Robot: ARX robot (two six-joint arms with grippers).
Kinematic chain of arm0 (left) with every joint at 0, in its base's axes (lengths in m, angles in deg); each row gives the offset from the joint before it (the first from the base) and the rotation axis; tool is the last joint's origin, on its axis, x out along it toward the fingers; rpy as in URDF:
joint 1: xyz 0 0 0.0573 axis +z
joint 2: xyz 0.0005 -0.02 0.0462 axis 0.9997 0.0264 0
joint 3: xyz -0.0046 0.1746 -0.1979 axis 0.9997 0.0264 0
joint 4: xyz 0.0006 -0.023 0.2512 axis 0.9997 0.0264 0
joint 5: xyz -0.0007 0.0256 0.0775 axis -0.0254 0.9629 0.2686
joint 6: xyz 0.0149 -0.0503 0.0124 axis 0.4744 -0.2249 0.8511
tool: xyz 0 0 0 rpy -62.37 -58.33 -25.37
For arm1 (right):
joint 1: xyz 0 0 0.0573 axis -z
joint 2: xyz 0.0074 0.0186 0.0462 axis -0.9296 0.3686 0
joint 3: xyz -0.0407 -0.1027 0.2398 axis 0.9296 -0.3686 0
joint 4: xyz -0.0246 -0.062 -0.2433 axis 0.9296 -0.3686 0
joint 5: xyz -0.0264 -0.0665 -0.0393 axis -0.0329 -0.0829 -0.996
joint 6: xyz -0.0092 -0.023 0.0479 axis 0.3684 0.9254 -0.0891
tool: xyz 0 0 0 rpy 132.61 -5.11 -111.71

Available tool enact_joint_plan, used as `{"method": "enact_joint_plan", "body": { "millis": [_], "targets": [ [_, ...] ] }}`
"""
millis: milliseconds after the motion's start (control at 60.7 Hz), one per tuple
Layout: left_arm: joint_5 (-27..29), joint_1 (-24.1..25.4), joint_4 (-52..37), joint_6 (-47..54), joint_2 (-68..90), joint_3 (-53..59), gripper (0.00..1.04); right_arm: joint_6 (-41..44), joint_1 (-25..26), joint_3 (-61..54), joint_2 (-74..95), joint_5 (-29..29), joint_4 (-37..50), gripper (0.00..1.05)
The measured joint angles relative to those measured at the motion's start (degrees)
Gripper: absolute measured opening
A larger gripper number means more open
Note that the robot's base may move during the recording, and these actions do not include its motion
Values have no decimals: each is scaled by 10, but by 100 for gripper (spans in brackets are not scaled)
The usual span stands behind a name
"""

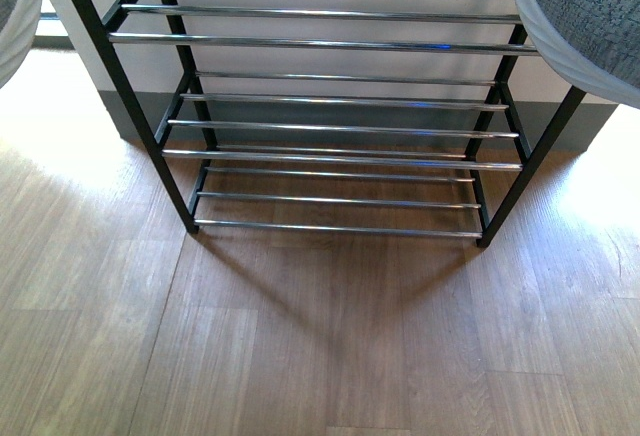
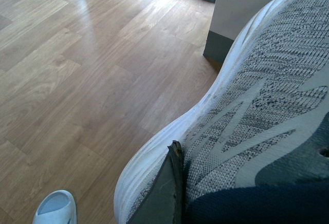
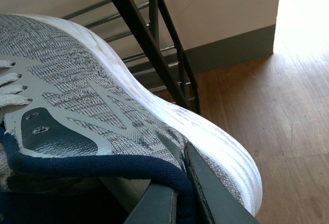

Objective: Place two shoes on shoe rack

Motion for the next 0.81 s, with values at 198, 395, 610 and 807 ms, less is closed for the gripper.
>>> {"method": "enact_joint_plan", "body": {
  "millis": [198, 395, 610, 807],
  "targets": [
    [1, 0, 0, 0, 0, 0, 2, 0, 0, 0, 0, 0, 0, 1],
    [1, 0, 0, 0, 0, 0, 2, 0, 0, 0, 0, 0, 0, 1],
    [-1, 0, 0, 0, 0, 0, 2, 0, 0, 0, 0, 0, 0, 1],
    [-1, 0, 0, 0, 0, 0, 2, 0, 0, 0, 0, 0, 0, 1]
  ]
}}
